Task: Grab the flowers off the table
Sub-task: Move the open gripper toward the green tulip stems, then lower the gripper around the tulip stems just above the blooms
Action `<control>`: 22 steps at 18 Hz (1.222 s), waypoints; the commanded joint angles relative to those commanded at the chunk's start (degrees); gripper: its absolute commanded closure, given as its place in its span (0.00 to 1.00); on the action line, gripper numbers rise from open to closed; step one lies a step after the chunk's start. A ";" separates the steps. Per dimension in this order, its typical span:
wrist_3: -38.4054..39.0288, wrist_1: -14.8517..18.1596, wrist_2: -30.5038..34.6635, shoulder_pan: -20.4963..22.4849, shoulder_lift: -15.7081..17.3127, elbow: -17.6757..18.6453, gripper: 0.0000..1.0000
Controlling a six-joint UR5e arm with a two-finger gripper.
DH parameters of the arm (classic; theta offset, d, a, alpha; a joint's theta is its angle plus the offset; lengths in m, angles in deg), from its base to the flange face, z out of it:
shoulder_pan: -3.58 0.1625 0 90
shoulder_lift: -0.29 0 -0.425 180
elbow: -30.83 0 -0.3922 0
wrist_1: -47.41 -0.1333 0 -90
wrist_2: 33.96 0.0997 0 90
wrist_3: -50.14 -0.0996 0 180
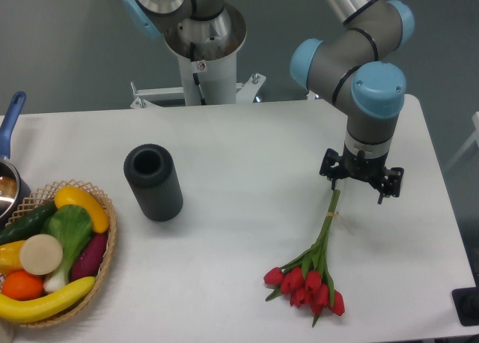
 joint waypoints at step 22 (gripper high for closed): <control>9.05 -13.45 0.44 -4.48 -5.27 5.80 0.00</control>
